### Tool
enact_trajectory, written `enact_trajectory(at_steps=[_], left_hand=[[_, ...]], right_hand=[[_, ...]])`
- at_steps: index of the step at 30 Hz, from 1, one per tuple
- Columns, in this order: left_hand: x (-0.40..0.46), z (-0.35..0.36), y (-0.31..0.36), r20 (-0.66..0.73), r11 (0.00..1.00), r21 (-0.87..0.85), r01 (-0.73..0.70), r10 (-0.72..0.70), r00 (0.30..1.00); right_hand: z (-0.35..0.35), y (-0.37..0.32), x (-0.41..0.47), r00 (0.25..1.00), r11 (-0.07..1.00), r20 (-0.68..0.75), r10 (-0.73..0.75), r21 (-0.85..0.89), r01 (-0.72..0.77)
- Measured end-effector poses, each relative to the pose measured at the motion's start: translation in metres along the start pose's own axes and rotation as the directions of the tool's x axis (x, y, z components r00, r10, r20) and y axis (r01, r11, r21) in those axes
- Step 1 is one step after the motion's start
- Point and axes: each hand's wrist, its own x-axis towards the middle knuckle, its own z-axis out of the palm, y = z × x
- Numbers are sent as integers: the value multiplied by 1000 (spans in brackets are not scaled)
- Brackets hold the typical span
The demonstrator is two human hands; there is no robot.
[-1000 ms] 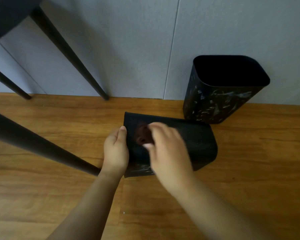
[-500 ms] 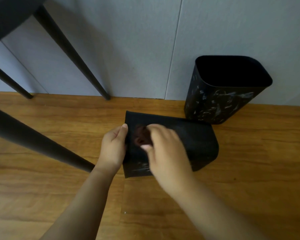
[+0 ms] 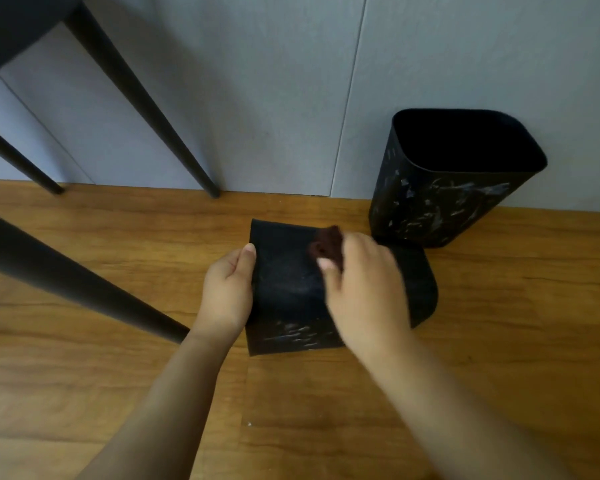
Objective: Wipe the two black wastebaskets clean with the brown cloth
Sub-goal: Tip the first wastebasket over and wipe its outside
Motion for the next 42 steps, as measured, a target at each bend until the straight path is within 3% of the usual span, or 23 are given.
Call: enact_trajectory(at_steps=[5, 8, 11, 13, 15, 23, 30, 37, 42], left_hand=[[-1, -6, -3, 10, 999, -27, -31, 31, 999], [-3, -9, -6, 14, 1000, -2, -29, 29, 999], [-1, -6, -7, -7, 1000, -14, -2, 2, 1000], [-1, -5, -6, -18, 1000, -9, -6, 6, 1000], [-2, -3, -5, -14, 1000, -11, 6, -6, 1000], [-4, -4, -1, 3, 999, -41, -11, 11, 1000], [1, -7, -3, 28, 996, -87, -13, 15, 999], [4, -5, 0, 25, 998, -53, 18, -17, 1000], [8, -5, 4, -5, 998, 4, 66, -66, 998]], right_hand=[[10, -34, -16, 964, 970, 141, -225, 129, 207], [1, -12, -21, 924, 946, 201, -325, 57, 320], [-10, 19, -15, 981, 985, 124, -146, -69, 155], [-14, 34, -4, 998, 998, 22, 54, -46, -53], [-10, 34, 6, 992, 992, -27, 122, -35, -123], [13, -30, -6, 971, 975, 127, -204, 116, 190], [18, -1, -39, 899, 903, 115, -423, 134, 408], [19, 13, -44, 887, 889, 60, -458, 29, 457], [9, 40, -39, 946, 944, 34, -322, -61, 323]])
